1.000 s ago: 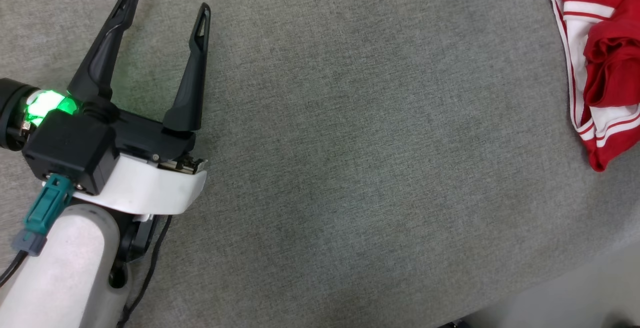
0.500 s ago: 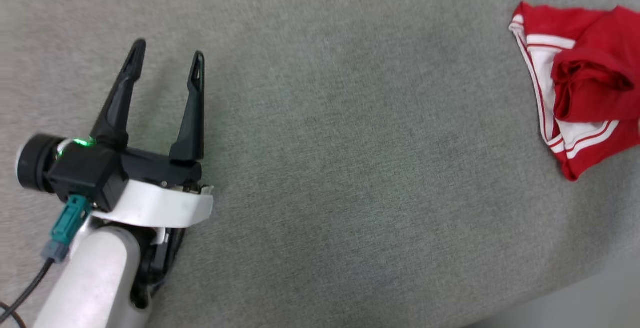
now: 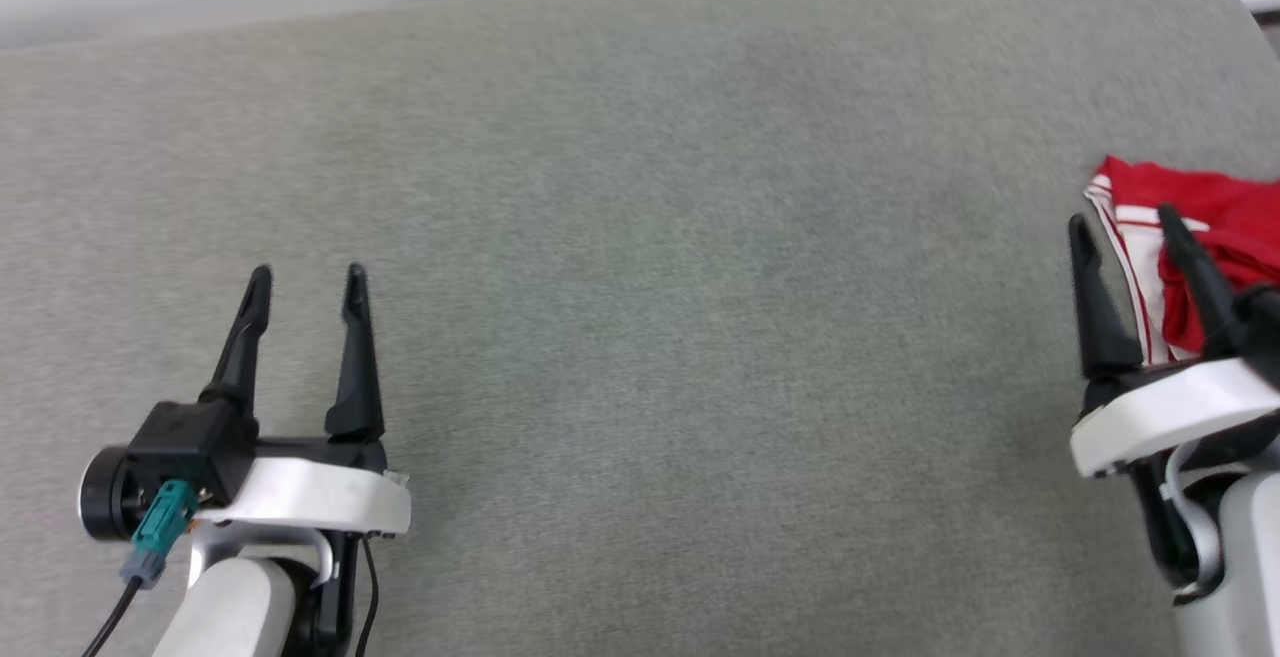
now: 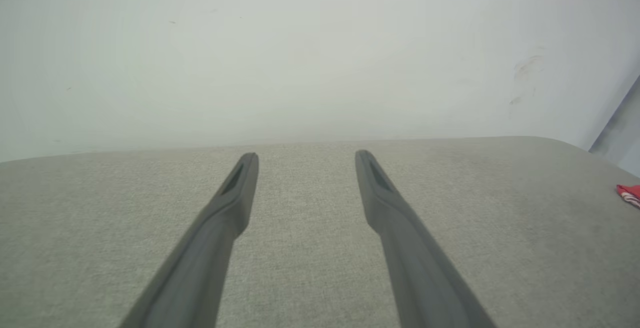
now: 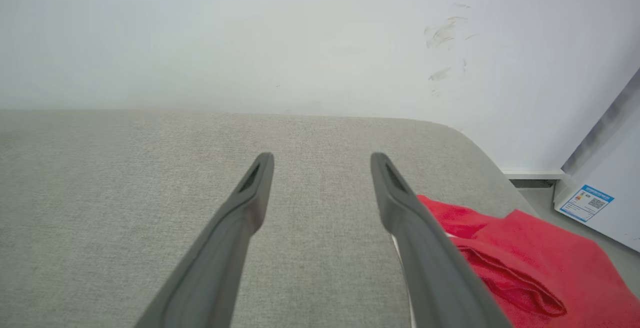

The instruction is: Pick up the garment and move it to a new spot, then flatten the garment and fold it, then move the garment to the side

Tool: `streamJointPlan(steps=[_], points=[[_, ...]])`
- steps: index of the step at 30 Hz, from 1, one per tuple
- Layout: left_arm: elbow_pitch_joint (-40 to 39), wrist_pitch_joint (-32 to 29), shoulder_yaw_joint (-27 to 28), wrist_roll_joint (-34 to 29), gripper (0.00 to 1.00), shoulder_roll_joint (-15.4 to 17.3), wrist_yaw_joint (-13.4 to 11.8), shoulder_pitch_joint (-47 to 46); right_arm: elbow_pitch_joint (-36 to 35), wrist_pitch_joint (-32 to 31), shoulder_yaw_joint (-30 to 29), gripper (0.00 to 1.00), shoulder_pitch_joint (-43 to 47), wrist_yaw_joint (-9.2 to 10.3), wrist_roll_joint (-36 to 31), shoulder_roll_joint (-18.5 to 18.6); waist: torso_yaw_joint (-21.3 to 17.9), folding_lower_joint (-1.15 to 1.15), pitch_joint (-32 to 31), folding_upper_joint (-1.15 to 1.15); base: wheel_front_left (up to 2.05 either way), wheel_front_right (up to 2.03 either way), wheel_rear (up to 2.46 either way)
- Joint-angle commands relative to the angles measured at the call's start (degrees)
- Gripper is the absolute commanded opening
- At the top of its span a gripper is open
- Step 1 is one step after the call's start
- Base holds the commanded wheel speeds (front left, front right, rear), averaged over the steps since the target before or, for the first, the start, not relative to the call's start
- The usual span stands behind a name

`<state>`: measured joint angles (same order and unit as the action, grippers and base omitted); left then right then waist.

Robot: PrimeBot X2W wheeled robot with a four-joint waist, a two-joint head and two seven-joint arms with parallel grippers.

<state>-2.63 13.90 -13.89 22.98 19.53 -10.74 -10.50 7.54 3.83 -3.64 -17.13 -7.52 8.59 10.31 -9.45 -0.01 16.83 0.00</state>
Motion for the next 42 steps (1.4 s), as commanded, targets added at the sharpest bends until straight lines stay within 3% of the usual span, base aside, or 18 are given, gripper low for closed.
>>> streamJointPlan(steps=[1,8,22,42], points=[[0.66,0.38,0.57,0.38,1.0,-0.19,-0.22,0.95,-0.88,-0.16,0.59,1.0,1.67,0.07,0.81,-0.58,2.97,0.01,-2.92,0.0,0.0,0.0,0.0],[3.77,0.98,2.38,1.22,1.0,0.41,0.79,3.46,-4.62,-1.01,2.51,1.0,6.91,0.07,1.2,-3.31,5.34,0.01,-7.13,0.0,0.0,0.0,0.0],[8.28,1.34,1.67,0.3,1.0,-1.21,2.54,8.53,-9.54,-2.35,3.16,1.0,16.08,0.06,0.95,-5.73,5.04,0.01,-14.68,0.0,0.0,0.0,0.0],[9.37,1.39,4.06,-1.44,1.0,-2.98,4.72,8.46,-10.07,-1.69,3.41,1.0,15.99,0.06,0.93,-5.38,5.09,0.01,-14.21,0.0,0.0,0.0,0.0]])
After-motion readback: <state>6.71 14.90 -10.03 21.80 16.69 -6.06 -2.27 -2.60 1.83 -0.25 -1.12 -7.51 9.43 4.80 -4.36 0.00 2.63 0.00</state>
